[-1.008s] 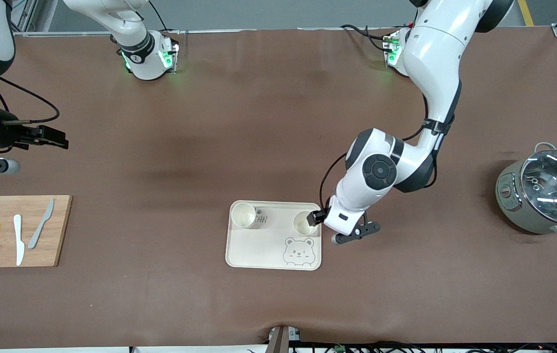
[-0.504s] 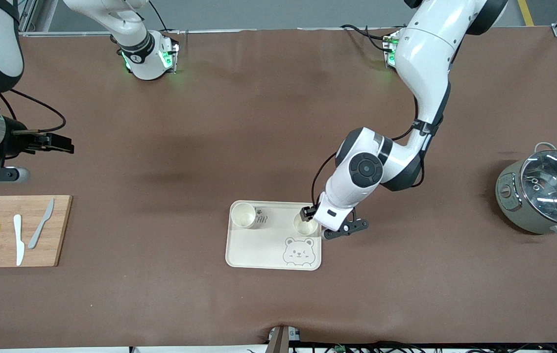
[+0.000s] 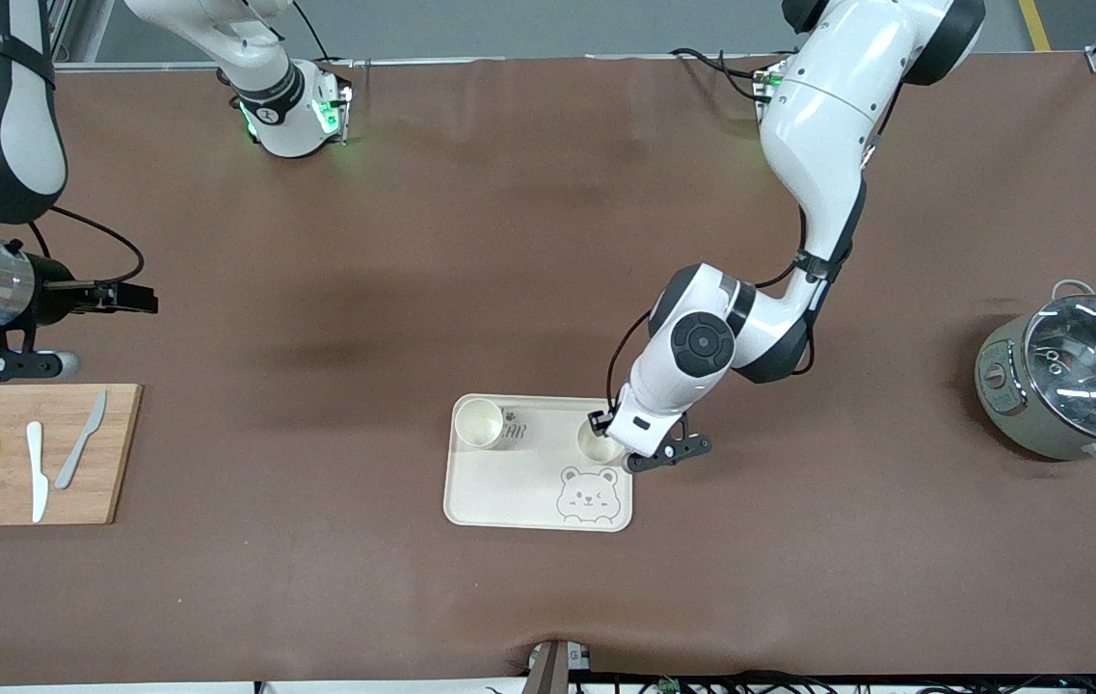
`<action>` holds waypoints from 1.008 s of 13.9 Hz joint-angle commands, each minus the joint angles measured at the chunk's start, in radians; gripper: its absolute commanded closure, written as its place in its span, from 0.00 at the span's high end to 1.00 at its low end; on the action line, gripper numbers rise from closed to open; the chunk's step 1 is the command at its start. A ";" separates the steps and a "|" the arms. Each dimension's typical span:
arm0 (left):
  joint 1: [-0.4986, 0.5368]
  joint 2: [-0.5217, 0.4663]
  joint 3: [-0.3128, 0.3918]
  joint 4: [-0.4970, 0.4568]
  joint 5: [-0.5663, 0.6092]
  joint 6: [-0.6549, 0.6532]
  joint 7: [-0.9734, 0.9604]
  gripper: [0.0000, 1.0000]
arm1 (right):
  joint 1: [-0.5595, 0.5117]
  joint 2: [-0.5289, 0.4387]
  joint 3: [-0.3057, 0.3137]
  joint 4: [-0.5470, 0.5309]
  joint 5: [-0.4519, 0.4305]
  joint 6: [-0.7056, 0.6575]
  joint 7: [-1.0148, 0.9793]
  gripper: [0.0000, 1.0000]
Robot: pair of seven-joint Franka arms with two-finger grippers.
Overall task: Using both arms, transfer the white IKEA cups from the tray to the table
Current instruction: 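Close the left gripper on the white cup and lift it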
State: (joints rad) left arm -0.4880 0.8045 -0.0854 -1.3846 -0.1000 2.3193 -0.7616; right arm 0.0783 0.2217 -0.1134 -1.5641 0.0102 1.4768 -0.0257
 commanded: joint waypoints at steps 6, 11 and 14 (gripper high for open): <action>-0.011 0.002 0.013 0.021 0.023 0.002 -0.001 0.00 | -0.015 0.105 0.011 0.012 0.008 -0.038 0.006 1.00; 0.029 -0.083 0.016 0.022 0.034 -0.009 -0.001 0.00 | -0.005 0.146 0.012 0.016 0.099 -0.015 0.004 1.00; 0.072 -0.151 0.016 0.010 0.052 -0.079 0.001 0.00 | 0.021 0.218 0.011 0.021 0.085 -0.015 0.004 1.00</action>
State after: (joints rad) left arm -0.4380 0.7163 -0.0680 -1.3435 -0.0826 2.2874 -0.7603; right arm 0.0862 0.3885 -0.0999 -1.5655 0.0918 1.4666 -0.0258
